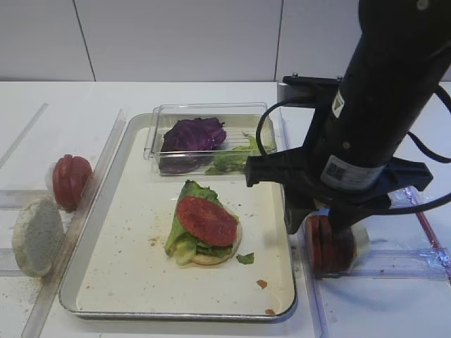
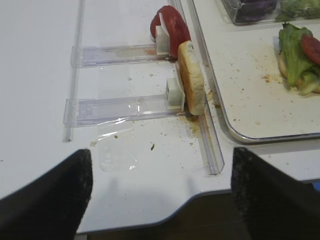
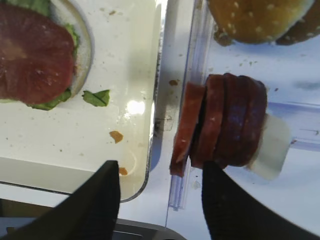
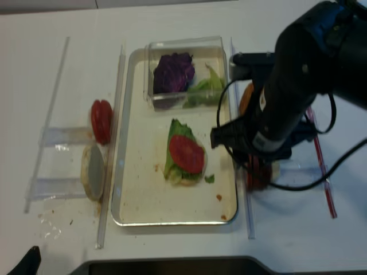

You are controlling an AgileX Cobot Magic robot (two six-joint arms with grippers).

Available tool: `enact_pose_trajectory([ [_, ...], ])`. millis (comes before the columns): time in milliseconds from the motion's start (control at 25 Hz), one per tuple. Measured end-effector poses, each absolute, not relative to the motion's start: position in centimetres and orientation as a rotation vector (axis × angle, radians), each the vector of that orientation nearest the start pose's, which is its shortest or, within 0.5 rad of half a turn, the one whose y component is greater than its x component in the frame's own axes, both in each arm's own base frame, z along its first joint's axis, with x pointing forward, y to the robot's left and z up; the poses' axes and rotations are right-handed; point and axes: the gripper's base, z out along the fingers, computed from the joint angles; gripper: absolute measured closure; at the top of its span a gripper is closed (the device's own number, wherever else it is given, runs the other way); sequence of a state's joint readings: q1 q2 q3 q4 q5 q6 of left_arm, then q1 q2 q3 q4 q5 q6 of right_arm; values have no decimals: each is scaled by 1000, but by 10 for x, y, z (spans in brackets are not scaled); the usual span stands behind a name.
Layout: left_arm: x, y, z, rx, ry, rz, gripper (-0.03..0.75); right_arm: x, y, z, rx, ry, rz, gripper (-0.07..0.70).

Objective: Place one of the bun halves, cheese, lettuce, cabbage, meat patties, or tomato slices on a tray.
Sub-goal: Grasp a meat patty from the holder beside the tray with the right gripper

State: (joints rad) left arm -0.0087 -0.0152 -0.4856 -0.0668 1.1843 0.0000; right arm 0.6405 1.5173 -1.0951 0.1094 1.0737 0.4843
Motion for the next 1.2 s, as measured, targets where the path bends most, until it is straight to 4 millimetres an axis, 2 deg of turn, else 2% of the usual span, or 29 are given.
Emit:
enact_pose_trajectory([
  [600,-11,-6,264,18,2166,-87,179,225,180,249,-145,3054,276,228],
  [1200,-11,-6,264,18,2166,-87,179,232,187,231,-129,3100,260,228],
])
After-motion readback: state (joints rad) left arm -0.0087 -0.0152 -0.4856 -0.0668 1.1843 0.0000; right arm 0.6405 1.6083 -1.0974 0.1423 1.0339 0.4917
